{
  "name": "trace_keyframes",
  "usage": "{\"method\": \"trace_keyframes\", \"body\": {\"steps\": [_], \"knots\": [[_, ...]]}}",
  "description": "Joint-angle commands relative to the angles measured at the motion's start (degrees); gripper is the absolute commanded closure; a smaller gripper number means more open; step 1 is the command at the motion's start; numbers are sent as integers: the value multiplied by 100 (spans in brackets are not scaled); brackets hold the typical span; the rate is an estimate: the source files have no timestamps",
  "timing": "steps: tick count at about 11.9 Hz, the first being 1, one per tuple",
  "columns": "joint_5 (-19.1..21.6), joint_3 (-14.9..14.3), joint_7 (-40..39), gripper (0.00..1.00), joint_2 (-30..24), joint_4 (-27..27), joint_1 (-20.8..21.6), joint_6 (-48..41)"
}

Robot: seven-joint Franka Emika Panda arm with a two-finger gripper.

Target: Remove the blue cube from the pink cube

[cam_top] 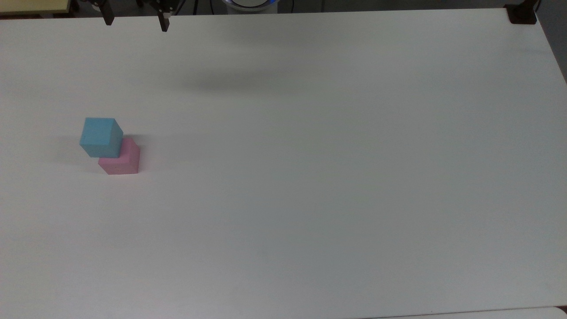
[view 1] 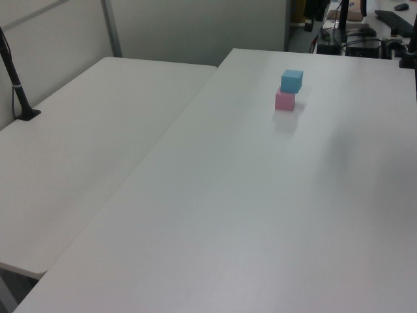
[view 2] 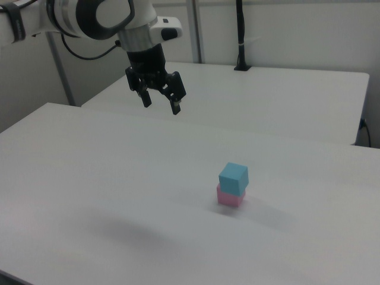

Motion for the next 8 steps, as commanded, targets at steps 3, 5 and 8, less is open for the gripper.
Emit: {"method": "trace_keyframes", "body": {"steps": [3, 5, 8], "knots": [[7, -33, -103, 0, -162, -187, 64, -85], [-2, -33, -42, 0, -162, -187, 64, -85], [-46, -33, -95, 0, -170, -187, 64, -155]]}}
